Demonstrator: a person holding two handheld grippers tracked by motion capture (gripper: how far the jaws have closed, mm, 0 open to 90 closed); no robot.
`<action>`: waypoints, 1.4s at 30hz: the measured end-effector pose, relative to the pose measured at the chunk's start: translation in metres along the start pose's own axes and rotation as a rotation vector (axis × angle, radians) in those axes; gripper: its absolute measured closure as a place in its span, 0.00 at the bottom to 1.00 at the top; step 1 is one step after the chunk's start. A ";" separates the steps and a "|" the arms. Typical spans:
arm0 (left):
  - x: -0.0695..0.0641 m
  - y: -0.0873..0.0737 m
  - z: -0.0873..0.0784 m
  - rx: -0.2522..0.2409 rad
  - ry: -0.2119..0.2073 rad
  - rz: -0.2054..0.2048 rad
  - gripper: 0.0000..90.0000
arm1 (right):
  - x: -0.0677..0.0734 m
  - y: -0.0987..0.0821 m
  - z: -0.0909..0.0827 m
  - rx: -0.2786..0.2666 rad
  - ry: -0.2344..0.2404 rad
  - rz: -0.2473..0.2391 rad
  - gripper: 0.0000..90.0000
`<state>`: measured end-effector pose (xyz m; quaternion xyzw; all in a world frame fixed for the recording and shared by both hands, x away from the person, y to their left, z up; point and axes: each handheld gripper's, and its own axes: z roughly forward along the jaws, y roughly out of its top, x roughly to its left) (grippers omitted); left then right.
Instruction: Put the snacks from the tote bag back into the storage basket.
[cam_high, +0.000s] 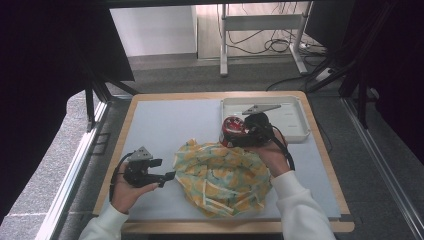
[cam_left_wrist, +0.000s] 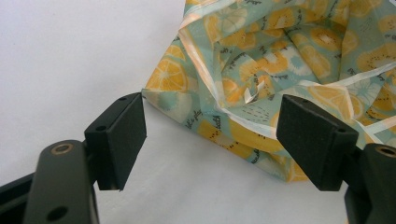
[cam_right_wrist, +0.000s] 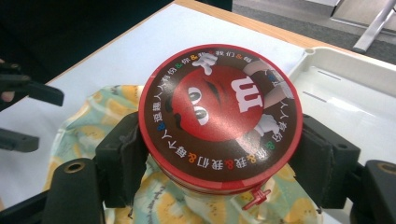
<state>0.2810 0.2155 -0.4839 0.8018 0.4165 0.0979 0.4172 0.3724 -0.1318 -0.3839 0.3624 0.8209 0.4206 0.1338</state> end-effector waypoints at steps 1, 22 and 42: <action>0.000 0.000 0.000 0.001 -0.001 -0.003 0.27 | -0.001 0.000 0.001 0.001 -0.002 0.002 0.29; 0.000 -0.001 0.001 0.003 0.000 -0.002 0.27 | -0.031 0.018 0.017 0.006 -0.074 0.050 0.29; 0.001 -0.001 0.000 0.004 -0.001 -0.001 0.27 | -0.063 0.015 0.037 0.016 -0.148 0.102 0.29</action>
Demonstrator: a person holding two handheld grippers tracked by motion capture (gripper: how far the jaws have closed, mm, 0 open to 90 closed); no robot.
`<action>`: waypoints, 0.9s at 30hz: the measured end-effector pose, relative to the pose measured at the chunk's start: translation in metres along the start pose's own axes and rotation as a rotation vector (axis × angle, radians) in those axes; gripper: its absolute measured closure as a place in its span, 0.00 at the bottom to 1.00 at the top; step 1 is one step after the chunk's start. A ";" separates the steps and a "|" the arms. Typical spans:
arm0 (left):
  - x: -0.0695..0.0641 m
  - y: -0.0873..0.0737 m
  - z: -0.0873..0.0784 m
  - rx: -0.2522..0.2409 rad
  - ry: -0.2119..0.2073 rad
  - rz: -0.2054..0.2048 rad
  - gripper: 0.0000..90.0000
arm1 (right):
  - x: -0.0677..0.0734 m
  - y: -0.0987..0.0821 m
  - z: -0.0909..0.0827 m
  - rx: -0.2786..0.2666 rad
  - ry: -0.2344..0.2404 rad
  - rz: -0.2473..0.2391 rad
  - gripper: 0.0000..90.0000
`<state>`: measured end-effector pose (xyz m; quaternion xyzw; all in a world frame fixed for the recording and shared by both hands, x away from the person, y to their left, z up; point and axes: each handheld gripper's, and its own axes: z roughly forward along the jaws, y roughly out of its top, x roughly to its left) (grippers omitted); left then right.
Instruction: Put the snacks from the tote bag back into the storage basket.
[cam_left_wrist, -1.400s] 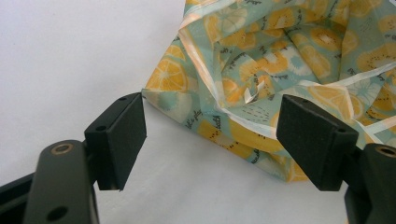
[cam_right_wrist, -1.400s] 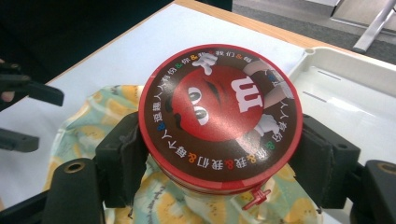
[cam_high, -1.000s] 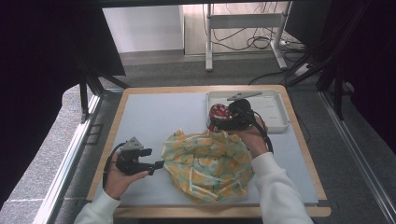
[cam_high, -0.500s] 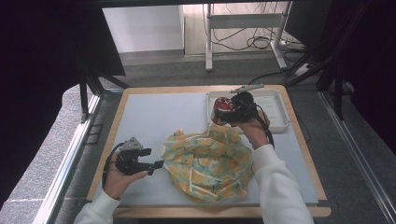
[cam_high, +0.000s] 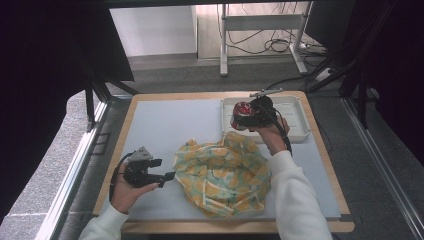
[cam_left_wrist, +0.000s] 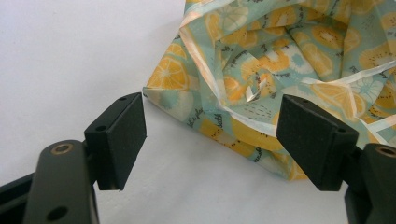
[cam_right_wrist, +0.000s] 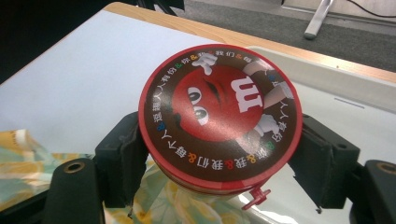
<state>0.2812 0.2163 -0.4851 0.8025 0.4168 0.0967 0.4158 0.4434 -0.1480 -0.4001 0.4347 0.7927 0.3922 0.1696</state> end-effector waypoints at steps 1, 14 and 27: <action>0.000 0.000 0.000 0.000 0.000 0.000 0.27 | -0.001 0.000 0.002 0.002 -0.002 0.004 0.29; 0.002 -0.001 0.001 0.003 -0.002 0.000 0.27 | -0.010 -0.001 0.022 0.026 -0.033 0.002 0.29; 0.003 0.000 0.000 0.001 -0.007 0.000 0.27 | -0.016 -0.003 0.048 0.075 -0.029 -0.009 0.29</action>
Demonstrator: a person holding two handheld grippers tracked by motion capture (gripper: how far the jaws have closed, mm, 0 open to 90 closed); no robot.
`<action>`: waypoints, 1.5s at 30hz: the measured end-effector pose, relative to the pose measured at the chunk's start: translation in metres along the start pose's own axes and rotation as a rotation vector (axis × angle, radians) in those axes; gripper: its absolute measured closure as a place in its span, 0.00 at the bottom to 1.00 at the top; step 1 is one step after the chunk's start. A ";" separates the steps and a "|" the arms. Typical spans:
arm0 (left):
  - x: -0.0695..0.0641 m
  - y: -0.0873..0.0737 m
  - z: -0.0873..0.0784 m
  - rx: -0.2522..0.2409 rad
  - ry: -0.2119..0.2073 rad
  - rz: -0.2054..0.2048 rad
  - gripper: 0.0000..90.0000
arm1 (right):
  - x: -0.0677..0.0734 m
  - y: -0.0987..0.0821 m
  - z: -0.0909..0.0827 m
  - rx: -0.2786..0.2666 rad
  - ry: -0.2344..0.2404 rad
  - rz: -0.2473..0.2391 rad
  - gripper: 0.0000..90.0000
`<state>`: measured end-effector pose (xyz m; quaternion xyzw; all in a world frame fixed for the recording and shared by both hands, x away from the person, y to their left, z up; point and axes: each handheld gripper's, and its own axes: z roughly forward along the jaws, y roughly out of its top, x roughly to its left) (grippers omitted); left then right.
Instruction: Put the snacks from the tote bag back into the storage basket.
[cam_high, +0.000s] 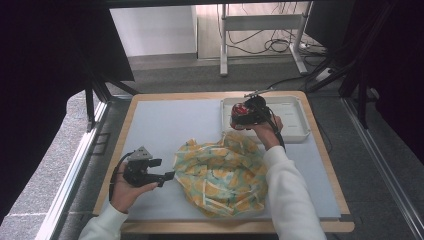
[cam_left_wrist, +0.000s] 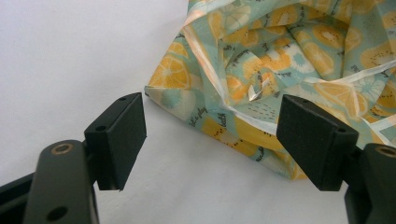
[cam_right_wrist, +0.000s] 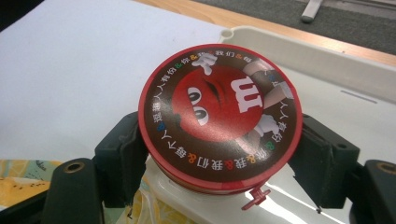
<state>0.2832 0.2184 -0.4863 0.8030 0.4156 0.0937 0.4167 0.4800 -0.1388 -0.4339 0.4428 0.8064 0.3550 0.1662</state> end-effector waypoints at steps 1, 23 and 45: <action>0.000 0.000 0.000 0.000 0.000 0.000 0.27 | 0.000 0.000 0.002 0.003 0.000 -0.001 0.29; 0.002 -0.001 0.001 0.006 0.002 -0.001 0.27 | -0.007 -0.007 0.034 0.081 0.011 0.009 0.29; 0.001 -0.001 0.002 0.013 0.010 0.007 0.27 | -0.013 -0.011 0.037 0.110 0.101 0.096 0.24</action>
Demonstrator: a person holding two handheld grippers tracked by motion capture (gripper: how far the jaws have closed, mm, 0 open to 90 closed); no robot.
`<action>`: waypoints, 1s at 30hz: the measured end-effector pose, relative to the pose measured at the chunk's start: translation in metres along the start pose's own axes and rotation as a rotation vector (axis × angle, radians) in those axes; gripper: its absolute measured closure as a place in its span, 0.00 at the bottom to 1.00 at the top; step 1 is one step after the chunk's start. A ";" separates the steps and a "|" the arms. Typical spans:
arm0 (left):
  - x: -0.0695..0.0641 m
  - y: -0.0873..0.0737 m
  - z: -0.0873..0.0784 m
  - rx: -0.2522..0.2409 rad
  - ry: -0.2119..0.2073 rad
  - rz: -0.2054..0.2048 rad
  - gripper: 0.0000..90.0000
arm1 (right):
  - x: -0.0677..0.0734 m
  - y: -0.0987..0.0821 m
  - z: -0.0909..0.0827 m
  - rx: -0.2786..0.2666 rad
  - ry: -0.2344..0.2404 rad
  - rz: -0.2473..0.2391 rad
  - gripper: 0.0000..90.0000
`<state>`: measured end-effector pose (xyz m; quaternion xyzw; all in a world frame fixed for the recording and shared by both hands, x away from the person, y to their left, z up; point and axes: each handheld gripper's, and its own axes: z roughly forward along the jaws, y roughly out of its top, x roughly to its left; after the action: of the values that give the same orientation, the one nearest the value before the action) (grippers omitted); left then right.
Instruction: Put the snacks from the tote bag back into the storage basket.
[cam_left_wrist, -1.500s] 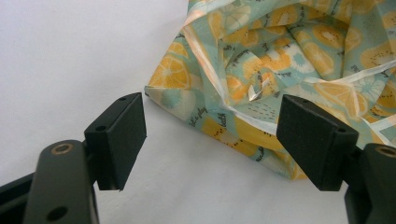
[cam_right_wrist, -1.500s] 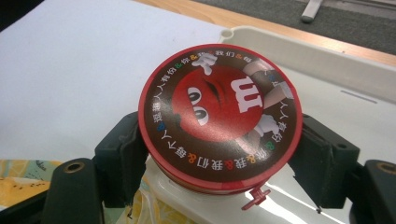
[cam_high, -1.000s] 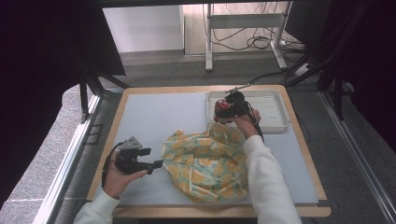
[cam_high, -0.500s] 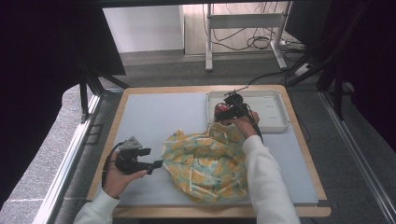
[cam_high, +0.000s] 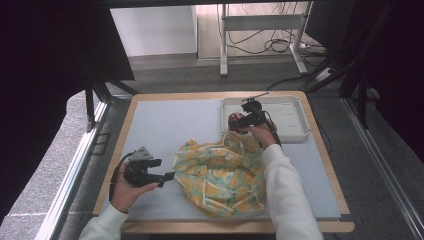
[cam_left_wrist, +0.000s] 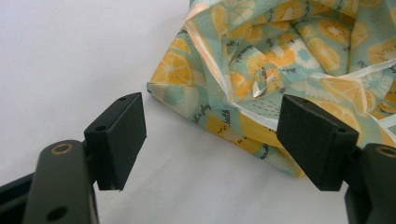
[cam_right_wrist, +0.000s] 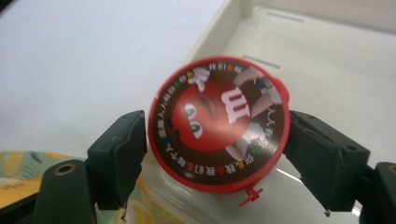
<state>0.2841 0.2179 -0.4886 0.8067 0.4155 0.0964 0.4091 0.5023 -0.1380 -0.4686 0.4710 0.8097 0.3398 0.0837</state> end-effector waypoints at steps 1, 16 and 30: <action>0.000 0.000 0.000 0.000 0.000 -0.001 0.27 | 0.000 0.000 -0.002 -0.011 0.000 0.004 0.24; 0.000 -0.001 0.000 0.002 0.015 -0.005 0.27 | 0.007 0.000 -0.028 -0.103 0.002 -0.025 0.24; 0.002 -0.001 -0.004 -0.016 0.014 -0.022 0.27 | 0.029 -0.002 -0.052 -0.176 0.014 -0.096 0.27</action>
<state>0.2832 0.2220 -0.4874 0.7979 0.4265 0.1006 0.4138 0.4611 -0.1393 -0.4250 0.4202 0.7990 0.4084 0.1351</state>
